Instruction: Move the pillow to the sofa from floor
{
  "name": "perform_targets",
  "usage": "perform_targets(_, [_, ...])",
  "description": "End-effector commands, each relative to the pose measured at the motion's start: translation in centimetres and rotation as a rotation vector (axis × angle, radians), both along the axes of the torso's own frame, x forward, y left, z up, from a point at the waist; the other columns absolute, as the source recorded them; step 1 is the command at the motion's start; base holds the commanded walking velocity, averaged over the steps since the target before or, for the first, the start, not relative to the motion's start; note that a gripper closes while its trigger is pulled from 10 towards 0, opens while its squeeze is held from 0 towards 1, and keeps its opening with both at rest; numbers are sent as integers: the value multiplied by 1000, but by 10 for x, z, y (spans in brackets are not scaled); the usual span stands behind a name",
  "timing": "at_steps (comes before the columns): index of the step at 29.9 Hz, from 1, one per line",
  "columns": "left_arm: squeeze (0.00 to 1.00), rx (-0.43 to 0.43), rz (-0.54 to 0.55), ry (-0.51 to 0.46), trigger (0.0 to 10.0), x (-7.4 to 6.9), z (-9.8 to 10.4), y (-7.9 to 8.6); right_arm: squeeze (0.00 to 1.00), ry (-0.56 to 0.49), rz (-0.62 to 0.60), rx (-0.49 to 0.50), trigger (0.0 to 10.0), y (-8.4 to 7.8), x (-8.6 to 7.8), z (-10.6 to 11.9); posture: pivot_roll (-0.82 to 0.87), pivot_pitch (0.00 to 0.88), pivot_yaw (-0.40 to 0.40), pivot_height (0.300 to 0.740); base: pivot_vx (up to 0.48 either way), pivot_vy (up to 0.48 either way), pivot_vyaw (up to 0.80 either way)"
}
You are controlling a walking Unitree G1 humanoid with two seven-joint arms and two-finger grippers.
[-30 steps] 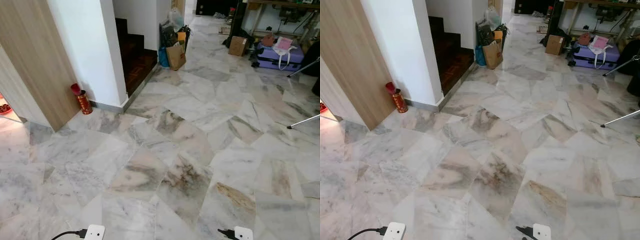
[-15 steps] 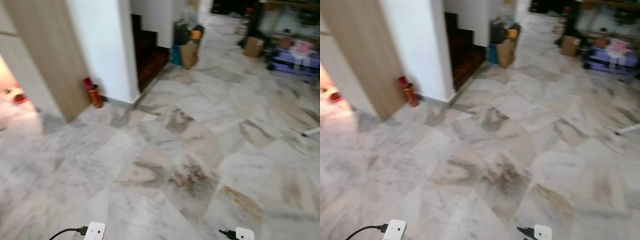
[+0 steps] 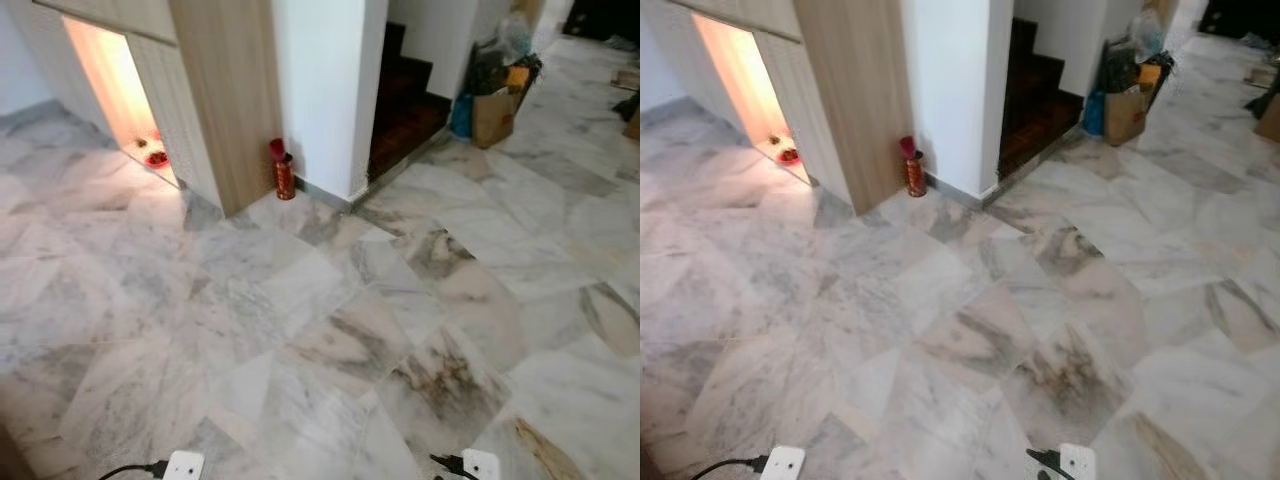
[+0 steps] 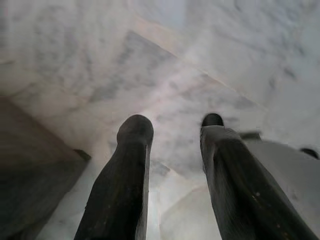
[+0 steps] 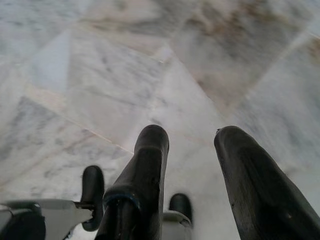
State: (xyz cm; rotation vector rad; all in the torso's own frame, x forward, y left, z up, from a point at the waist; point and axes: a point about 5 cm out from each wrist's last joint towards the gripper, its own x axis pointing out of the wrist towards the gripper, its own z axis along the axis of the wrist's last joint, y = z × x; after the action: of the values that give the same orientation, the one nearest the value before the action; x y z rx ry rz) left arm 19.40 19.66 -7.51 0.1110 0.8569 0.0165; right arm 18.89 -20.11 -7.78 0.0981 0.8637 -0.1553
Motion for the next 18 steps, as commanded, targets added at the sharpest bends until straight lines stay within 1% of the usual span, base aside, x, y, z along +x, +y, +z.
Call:
perform_targets(1, [0,-89,190,70,10000,-20,-9,12,0,65,7,150,10000,13,2,-2,88,51,40,740,0,0,800])
perform_targets(6, [0,-61,187,71,10000,-22,-10,9,0,67,-13,137,10000,10,3,-2,109,43,37,740,0,0,800])
perform_targets(8, [0,-56,186,71,10000,-22,-10,10,0,66,-13,134,10000,10,1,-3,117,41,43,740,0,0,800])
perform_targets(9, [0,-40,178,77,10000,-22,-11,10,0,61,-15,137,10000,11,-1,-4,125,46,55,740,0,0,800])
perform_targets(12, [0,-23,153,66,10000,-23,-11,8,0,57,-6,147,10000,17,-3,-5,149,39,50,740,0,0,800])
perform_targets(16, [0,-4,150,55,10000,-22,-10,7,0,69,10,145,10000,16,-5,-6,170,37,39,740,0,0,800])
perform_targets(17, [0,-17,156,56,10000,-23,-11,5,0,79,11,145,10000,16,-8,-7,176,29,39,740,0,0,800])
perform_targets(18, [0,-6,157,54,10000,-21,-9,13,0,85,16,141,10000,17,-9,-8,178,25,43,740,0,0,800])
